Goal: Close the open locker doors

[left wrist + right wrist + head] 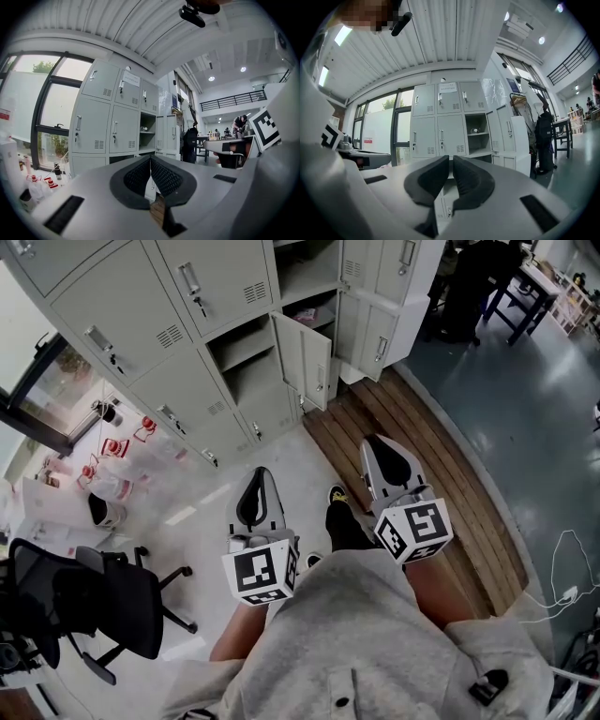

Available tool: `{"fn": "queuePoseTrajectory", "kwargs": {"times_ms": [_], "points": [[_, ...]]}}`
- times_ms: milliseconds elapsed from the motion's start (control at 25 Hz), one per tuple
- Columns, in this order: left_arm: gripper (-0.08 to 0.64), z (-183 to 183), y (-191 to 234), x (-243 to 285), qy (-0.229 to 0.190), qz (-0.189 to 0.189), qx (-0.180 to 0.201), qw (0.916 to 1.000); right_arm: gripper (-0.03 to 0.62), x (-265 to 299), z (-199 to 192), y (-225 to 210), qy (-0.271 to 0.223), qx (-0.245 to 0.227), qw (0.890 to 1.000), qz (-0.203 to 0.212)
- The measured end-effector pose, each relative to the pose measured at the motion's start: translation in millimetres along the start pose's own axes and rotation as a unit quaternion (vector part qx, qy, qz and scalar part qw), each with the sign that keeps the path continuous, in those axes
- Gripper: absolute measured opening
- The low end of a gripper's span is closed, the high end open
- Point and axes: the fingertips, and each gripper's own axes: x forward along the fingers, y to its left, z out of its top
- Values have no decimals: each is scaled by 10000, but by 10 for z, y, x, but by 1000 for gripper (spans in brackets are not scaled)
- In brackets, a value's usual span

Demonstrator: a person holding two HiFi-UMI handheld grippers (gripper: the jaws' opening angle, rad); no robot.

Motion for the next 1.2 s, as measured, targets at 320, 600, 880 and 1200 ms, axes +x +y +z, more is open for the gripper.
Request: {"fn": "queuePoseTrajectory", "kwargs": {"times_ms": [320, 600, 880, 1200], "points": [[12, -62, -4, 268, 88, -109, -9, 9999, 44, 220, -81, -128, 60, 48, 10000, -12], [12, -87, 68, 804, 180, -121, 28, 9998, 44, 669, -158, -389, 128, 76, 9999, 13], [12, -94, 149, 1665, 305, -107, 26, 9995, 44, 1373, -218, -906, 242, -68, 9997, -4], [12, 52, 141, 2599, 430, -101, 79, 9990, 44, 2026, -95, -1717, 279, -199, 9992, -192]]}}
